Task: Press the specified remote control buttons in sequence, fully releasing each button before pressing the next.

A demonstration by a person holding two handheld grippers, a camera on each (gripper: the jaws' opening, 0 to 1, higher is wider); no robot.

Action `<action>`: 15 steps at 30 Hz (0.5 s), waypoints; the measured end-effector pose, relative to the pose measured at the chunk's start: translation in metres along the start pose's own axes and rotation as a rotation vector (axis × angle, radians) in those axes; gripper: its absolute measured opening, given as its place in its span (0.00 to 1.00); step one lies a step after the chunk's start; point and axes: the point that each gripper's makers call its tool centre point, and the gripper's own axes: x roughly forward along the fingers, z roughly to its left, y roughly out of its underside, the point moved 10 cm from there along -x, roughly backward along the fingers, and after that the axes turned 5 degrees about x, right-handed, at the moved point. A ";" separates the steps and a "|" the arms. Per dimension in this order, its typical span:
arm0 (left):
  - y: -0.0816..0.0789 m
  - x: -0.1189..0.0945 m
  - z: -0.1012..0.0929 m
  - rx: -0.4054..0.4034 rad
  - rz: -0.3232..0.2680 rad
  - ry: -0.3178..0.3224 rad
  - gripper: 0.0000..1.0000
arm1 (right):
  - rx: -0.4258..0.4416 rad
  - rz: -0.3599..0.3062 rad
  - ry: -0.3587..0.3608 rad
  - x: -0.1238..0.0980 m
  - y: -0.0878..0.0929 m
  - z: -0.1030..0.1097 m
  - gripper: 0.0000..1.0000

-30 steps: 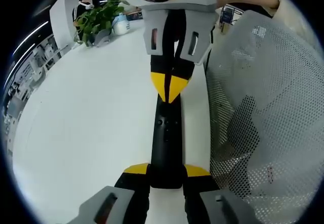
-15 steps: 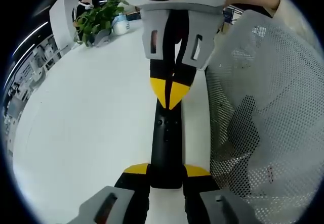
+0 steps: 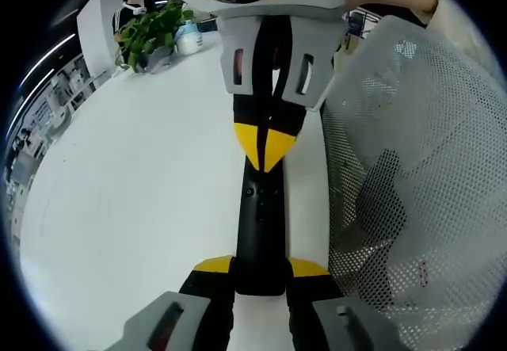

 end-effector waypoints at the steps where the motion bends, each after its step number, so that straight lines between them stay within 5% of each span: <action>1: 0.000 0.000 0.000 -0.001 0.000 0.000 0.25 | 0.009 -0.004 -0.002 0.000 0.001 -0.001 0.00; 15: 0.000 0.001 0.000 -0.006 -0.004 -0.002 0.25 | 0.042 -0.037 -0.012 -0.001 0.004 -0.002 0.00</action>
